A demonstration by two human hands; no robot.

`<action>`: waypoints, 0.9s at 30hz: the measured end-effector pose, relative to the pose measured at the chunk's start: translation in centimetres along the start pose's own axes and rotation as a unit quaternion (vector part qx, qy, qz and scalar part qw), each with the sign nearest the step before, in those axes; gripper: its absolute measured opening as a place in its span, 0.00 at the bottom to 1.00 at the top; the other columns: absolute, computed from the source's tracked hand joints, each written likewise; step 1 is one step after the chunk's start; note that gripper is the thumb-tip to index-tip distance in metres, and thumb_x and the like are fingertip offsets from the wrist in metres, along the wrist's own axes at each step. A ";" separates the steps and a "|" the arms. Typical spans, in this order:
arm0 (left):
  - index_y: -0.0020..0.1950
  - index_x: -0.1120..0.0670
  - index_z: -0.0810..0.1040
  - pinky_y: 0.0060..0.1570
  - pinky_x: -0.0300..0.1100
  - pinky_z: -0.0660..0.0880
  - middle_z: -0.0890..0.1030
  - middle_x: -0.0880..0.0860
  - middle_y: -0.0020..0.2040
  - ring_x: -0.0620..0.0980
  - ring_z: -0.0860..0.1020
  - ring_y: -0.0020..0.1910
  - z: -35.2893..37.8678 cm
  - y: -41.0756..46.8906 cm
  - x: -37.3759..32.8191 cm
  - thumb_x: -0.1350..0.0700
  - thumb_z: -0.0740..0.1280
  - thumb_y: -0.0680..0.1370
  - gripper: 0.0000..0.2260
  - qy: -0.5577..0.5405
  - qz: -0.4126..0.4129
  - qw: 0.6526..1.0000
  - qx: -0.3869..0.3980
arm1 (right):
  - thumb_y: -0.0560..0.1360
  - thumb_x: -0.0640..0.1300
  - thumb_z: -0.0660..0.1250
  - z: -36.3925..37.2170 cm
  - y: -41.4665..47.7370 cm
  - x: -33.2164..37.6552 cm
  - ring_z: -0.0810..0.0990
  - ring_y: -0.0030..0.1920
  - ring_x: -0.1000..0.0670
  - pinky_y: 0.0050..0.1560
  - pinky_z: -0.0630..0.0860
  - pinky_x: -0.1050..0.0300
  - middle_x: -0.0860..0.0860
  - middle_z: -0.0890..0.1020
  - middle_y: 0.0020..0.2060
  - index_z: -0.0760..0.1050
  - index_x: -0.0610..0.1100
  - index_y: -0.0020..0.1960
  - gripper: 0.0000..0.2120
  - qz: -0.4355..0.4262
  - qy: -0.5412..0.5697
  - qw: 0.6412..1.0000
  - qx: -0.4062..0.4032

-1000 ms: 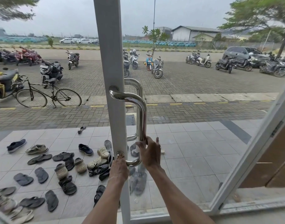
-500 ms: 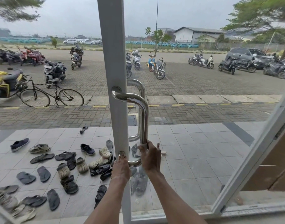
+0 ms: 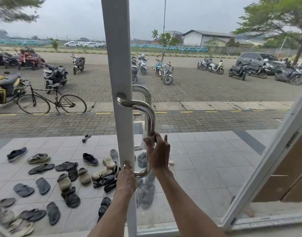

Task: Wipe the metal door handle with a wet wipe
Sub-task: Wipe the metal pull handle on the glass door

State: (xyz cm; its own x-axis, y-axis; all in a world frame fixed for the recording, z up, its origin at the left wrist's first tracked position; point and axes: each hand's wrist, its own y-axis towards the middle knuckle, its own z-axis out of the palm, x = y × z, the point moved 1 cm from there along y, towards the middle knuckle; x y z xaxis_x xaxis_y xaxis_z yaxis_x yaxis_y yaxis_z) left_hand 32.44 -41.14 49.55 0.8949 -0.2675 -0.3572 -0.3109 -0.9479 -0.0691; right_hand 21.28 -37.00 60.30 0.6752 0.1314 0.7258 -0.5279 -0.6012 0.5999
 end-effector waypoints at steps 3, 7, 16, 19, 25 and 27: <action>0.71 0.59 0.67 0.69 0.48 0.68 0.72 0.57 0.69 0.57 0.73 0.66 -0.1 0.1 0.0 0.62 0.63 0.78 0.21 0.000 0.012 1.000 -0.002 | 0.75 0.48 0.72 0.9 -2.4 -2.2 0.85 0.47 0.46 0.77 0.60 0.48 0.50 0.87 0.44 0.81 0.43 0.53 0.10 0.051 -0.031 0.998 0.036; 0.71 0.60 0.67 0.69 0.48 0.69 0.71 0.58 0.69 0.57 0.74 0.66 -0.5 0.1 0.2 0.61 0.64 0.78 0.22 -0.004 0.016 1.000 0.013 | 0.75 0.46 0.73 0.4 -2.0 -1.4 0.85 0.45 0.45 0.77 0.59 0.45 0.49 0.87 0.42 0.81 0.41 0.49 0.08 0.059 -0.045 0.996 0.052; 0.70 0.58 0.67 0.70 0.48 0.69 0.71 0.57 0.69 0.57 0.73 0.67 -0.4 -0.3 -0.1 0.58 0.67 0.76 0.23 -0.014 0.016 0.999 0.026 | 0.77 0.50 0.70 -2.3 5.4 5.2 0.85 0.40 0.48 0.78 0.57 0.48 0.49 0.86 0.38 0.80 0.41 0.52 0.12 -0.051 0.011 0.998 -0.031; 0.72 0.59 0.65 0.70 0.48 0.68 0.68 0.56 0.71 0.56 0.71 0.68 -0.3 -0.3 -0.1 0.58 0.67 0.77 0.25 0.006 0.018 1.000 0.019 | 0.78 0.51 0.70 -1.7 3.6 3.6 0.86 0.44 0.48 0.77 0.58 0.48 0.50 0.87 0.42 0.80 0.41 0.55 0.13 -0.043 0.016 0.999 -0.020; 0.72 0.57 0.67 0.69 0.47 0.69 0.72 0.55 0.69 0.55 0.73 0.67 -0.5 0.0 0.1 0.56 0.67 0.77 0.24 0.019 0.017 0.999 0.026 | 0.77 0.49 0.71 -1.1 0.7 1.1 0.86 0.44 0.46 0.66 0.54 0.79 0.47 0.87 0.43 0.81 0.40 0.53 0.13 -0.003 -0.002 1.000 0.011; 0.70 0.57 0.68 0.68 0.47 0.70 0.74 0.55 0.66 0.55 0.74 0.64 -0.7 0.1 0.3 0.56 0.67 0.77 0.22 0.036 0.027 0.999 0.027 | 0.76 0.49 0.72 -1.5 1.3 1.9 0.86 0.45 0.48 0.74 0.56 0.68 0.48 0.87 0.44 0.81 0.41 0.53 0.12 -0.003 -0.004 1.000 0.015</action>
State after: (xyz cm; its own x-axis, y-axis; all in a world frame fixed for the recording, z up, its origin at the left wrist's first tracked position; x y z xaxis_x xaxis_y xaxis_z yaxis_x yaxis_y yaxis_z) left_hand 32.94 -41.41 50.03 0.8962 -0.3316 -0.2946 -0.3744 -0.9217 -0.1014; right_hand 21.10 -36.35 63.00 0.6821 0.1281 0.7199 -0.5087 -0.6241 0.5930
